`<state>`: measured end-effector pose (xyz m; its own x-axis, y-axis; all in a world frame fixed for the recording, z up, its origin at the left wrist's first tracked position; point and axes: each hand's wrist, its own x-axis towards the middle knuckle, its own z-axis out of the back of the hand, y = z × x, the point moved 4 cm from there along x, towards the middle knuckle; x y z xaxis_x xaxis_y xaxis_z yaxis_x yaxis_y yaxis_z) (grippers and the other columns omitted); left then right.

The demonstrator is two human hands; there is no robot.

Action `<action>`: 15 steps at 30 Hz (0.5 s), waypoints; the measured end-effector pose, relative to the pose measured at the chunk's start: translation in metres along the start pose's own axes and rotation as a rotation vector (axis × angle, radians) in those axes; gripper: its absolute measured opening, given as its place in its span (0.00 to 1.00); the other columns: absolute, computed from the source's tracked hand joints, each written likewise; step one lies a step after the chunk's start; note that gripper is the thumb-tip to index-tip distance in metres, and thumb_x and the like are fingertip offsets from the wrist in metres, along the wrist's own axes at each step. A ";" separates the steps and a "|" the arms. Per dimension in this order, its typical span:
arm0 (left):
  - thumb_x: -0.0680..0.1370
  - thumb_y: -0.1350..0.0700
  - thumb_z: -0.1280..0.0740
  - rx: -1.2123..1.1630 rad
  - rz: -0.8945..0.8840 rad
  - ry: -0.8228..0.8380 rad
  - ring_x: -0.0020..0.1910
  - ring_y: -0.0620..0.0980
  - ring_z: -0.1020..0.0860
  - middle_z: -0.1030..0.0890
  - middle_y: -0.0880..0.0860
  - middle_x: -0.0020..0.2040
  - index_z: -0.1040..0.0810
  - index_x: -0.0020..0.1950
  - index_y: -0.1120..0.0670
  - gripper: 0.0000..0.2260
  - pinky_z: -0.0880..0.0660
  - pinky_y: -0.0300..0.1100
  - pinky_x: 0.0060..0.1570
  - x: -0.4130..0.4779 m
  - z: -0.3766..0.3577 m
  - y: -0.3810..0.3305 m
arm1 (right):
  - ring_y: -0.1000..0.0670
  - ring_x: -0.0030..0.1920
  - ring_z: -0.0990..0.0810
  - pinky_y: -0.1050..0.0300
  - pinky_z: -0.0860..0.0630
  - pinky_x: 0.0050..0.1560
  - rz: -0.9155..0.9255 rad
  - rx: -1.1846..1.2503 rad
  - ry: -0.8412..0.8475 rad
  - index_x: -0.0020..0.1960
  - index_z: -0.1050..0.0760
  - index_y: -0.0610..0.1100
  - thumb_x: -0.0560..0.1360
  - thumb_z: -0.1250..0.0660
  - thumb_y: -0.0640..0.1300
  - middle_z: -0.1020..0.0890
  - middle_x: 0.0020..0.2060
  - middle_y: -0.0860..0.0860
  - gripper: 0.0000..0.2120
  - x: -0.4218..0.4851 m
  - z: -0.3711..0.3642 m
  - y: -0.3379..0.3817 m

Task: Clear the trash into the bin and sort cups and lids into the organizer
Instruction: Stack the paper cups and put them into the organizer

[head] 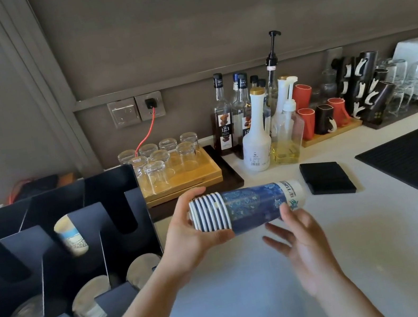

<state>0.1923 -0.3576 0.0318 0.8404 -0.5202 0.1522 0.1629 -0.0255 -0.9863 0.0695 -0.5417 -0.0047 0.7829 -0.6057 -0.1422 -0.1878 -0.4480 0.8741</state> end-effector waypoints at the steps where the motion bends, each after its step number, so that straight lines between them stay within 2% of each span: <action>1: 0.55 0.58 0.17 0.013 0.008 0.004 0.57 0.53 0.21 0.22 0.48 0.58 0.28 0.66 0.37 0.43 0.17 0.45 0.44 -0.001 0.007 -0.002 | 0.38 0.62 0.19 0.40 0.20 0.59 0.027 -0.004 -0.021 0.71 0.30 0.47 0.70 0.28 0.55 0.19 0.60 0.45 0.32 0.003 0.005 0.005; 3: 0.53 0.58 0.17 0.016 0.022 0.020 0.57 0.54 0.21 0.22 0.50 0.59 0.27 0.66 0.37 0.44 0.18 0.43 0.42 -0.002 0.017 -0.005 | 0.40 0.59 0.17 0.37 0.21 0.60 0.010 0.019 -0.004 0.73 0.35 0.56 0.71 0.29 0.55 0.19 0.61 0.44 0.33 0.008 0.005 0.010; 4: 0.53 0.58 0.17 0.008 0.026 0.029 0.57 0.55 0.21 0.22 0.51 0.59 0.27 0.66 0.37 0.44 0.18 0.43 0.42 -0.003 0.021 -0.006 | 0.41 0.57 0.16 0.37 0.20 0.58 -0.026 0.041 0.035 0.72 0.33 0.55 0.72 0.28 0.55 0.18 0.60 0.43 0.30 0.009 0.002 0.010; 7: 0.53 0.58 0.18 0.008 0.010 0.047 0.58 0.54 0.20 0.21 0.49 0.59 0.28 0.67 0.36 0.45 0.18 0.46 0.45 -0.010 0.026 -0.009 | 0.38 0.56 0.15 0.39 0.18 0.52 -0.162 0.121 0.125 0.67 0.26 0.46 0.72 0.26 0.52 0.18 0.60 0.39 0.26 0.007 -0.015 0.000; 11: 0.58 0.61 0.20 0.077 -0.033 0.017 0.62 0.52 0.22 0.26 0.51 0.64 0.34 0.71 0.36 0.47 0.19 0.52 0.57 -0.024 0.032 -0.013 | 0.37 0.54 0.15 0.43 0.17 0.47 -0.220 0.176 0.100 0.66 0.25 0.45 0.70 0.25 0.49 0.18 0.60 0.38 0.26 0.003 -0.032 -0.024; 13: 0.61 0.59 0.20 0.123 -0.035 0.005 0.64 0.49 0.24 0.28 0.49 0.68 0.39 0.74 0.35 0.49 0.21 0.47 0.60 -0.033 0.046 -0.016 | 0.38 0.53 0.14 0.44 0.17 0.45 -0.240 0.184 0.114 0.63 0.23 0.46 0.69 0.25 0.49 0.17 0.59 0.38 0.24 0.000 -0.041 -0.034; 15: 0.64 0.50 0.20 0.100 -0.042 -0.012 0.67 0.44 0.26 0.29 0.46 0.71 0.41 0.76 0.33 0.47 0.22 0.42 0.60 -0.048 0.064 -0.017 | 0.38 0.53 0.14 0.44 0.17 0.45 -0.239 0.196 0.151 0.60 0.22 0.47 0.69 0.25 0.49 0.17 0.58 0.38 0.21 0.000 -0.053 -0.039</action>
<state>0.1825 -0.2776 0.0454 0.8377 -0.5103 0.1945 0.2484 0.0388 -0.9679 0.1083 -0.4890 -0.0138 0.8948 -0.3704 -0.2492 -0.0871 -0.6923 0.7164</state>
